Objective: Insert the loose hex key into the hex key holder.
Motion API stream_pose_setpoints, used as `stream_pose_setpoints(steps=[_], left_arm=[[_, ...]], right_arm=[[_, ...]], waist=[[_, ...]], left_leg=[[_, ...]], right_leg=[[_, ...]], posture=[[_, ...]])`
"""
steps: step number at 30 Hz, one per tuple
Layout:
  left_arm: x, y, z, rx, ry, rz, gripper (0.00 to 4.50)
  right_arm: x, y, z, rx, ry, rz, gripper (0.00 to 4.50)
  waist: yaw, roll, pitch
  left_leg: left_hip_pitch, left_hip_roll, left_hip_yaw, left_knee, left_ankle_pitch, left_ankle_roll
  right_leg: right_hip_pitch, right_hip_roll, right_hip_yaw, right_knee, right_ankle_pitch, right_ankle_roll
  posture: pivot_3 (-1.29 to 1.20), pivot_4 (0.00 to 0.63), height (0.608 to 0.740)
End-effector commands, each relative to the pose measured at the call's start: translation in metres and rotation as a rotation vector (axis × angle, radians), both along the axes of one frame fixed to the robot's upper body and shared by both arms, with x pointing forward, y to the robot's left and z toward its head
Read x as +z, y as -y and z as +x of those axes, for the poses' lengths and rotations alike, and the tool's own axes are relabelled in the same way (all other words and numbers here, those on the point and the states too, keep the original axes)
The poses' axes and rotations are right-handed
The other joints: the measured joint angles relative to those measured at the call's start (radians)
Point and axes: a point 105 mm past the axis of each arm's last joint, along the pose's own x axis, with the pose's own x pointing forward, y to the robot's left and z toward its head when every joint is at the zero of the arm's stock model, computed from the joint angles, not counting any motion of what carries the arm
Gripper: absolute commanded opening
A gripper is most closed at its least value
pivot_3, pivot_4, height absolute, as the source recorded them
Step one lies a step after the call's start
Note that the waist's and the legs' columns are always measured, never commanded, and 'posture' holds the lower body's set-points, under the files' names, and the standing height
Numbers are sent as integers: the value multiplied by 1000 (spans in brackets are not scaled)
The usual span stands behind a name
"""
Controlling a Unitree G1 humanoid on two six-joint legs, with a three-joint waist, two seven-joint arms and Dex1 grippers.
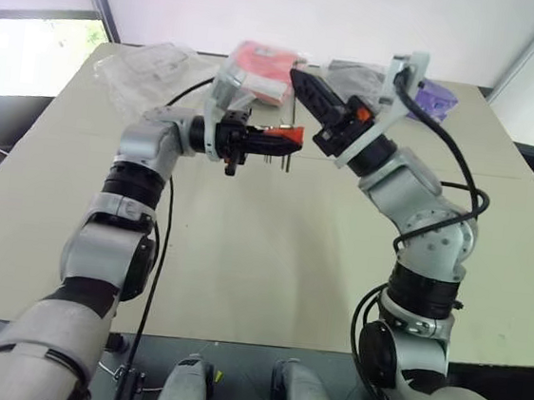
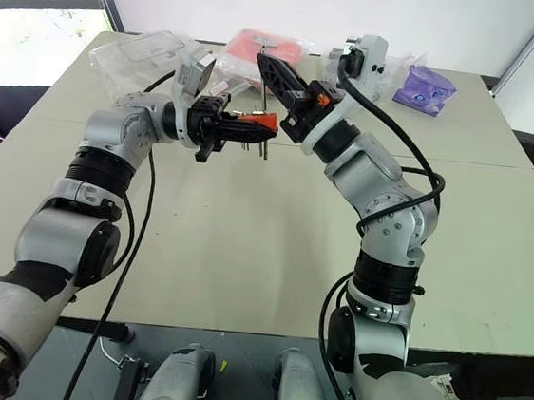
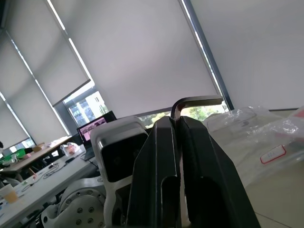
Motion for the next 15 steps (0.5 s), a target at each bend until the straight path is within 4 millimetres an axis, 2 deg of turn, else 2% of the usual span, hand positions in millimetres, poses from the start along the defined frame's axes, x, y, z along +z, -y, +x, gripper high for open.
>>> stream_pose_setpoints(steps=[1,15], left_arm=[[21,0,-5,-15,64,-47,0],[18,-5,1,36,57,-53,0]], right_arm=[[11,3,-9,0,64,20,39],[9,9,-8,-21,65,14,39]], waist=[[0,0,0],[1,0,0]], left_leg=[[0,0,0,0,0,0],[0,0,0,0,0,0]], right_leg=[[0,0,0,0,0,0],[0,0,0,0,0,0]], posture=[[0,150,739],[0,150,739]])
